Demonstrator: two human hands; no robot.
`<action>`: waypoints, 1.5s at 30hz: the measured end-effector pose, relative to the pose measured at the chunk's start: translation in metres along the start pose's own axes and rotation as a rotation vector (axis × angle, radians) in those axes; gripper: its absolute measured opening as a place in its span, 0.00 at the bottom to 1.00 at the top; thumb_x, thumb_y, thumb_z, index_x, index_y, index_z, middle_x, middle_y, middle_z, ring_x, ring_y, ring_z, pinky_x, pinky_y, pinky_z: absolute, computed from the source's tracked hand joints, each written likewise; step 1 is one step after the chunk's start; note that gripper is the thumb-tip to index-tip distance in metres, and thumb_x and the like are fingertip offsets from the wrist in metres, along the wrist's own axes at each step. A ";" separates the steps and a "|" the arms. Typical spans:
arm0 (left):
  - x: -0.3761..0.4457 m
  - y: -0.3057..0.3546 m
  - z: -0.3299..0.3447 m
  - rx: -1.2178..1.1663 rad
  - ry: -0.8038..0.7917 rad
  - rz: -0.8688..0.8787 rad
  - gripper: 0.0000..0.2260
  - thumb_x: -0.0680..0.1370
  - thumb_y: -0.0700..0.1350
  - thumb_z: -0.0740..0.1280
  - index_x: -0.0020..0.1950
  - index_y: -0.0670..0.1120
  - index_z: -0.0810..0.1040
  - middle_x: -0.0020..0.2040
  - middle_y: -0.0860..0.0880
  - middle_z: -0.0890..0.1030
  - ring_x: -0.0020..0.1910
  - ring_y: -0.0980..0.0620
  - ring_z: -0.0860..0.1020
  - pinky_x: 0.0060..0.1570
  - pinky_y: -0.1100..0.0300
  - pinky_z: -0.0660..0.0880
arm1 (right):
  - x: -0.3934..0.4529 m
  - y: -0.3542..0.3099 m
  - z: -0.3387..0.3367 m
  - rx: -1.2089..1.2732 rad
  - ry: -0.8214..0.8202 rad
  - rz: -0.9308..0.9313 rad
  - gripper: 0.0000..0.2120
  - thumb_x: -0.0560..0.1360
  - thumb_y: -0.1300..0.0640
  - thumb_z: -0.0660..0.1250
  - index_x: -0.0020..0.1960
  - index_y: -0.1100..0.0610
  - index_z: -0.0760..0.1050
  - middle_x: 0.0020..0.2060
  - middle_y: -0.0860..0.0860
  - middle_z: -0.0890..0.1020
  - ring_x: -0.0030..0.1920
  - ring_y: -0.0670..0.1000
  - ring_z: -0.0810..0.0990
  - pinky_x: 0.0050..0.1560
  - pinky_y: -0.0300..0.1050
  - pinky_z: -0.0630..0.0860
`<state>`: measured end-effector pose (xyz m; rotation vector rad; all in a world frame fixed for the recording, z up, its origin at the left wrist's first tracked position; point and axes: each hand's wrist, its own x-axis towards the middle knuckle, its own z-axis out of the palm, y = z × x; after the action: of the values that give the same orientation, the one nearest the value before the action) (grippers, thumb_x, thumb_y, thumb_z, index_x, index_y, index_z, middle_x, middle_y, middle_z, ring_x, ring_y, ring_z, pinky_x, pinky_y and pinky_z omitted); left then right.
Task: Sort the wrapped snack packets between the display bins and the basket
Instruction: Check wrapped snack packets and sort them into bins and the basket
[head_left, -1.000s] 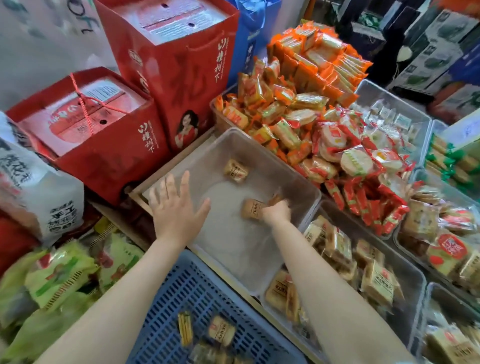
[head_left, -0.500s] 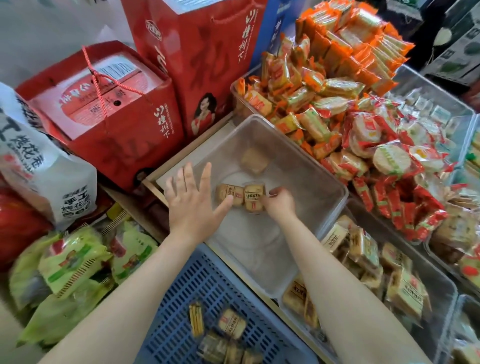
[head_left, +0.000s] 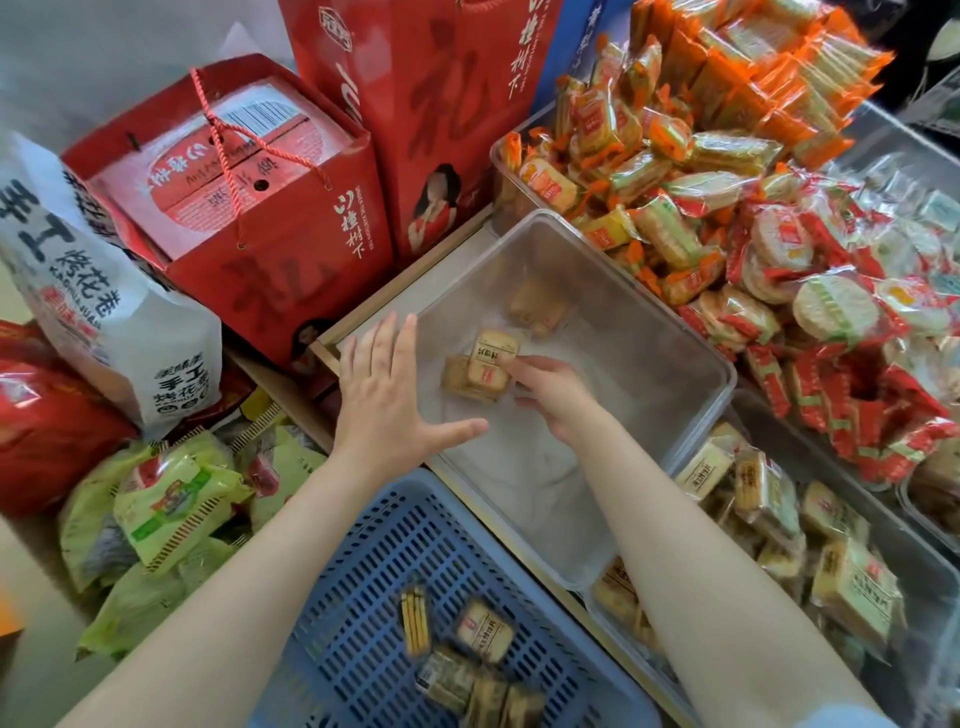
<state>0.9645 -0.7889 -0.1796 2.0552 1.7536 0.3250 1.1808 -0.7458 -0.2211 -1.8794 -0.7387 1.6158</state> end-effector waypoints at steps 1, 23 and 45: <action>0.000 -0.002 -0.002 -0.015 -0.034 0.016 0.64 0.60 0.84 0.55 0.84 0.43 0.48 0.84 0.42 0.51 0.83 0.44 0.48 0.80 0.46 0.39 | 0.001 0.001 0.005 -0.042 0.002 0.008 0.20 0.77 0.52 0.74 0.65 0.62 0.77 0.60 0.58 0.83 0.59 0.56 0.81 0.55 0.48 0.80; 0.000 -0.013 -0.016 -0.017 -0.140 0.112 0.70 0.53 0.87 0.52 0.83 0.44 0.41 0.84 0.44 0.40 0.82 0.48 0.37 0.75 0.57 0.27 | -0.028 0.020 0.042 -0.129 -0.204 0.005 0.24 0.69 0.55 0.80 0.62 0.57 0.77 0.53 0.54 0.86 0.54 0.54 0.86 0.58 0.53 0.83; -0.209 0.128 -0.021 -1.427 -0.552 -0.500 0.17 0.85 0.55 0.58 0.60 0.48 0.82 0.54 0.44 0.87 0.46 0.46 0.86 0.43 0.51 0.84 | -0.338 0.123 -0.057 0.470 -0.063 -0.244 0.19 0.85 0.52 0.58 0.75 0.51 0.69 0.62 0.55 0.84 0.63 0.58 0.81 0.64 0.55 0.77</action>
<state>1.0308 -1.0058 -0.0843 0.5714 1.0218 0.5458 1.2010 -1.0757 -0.0690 -1.3565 -0.5307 1.5351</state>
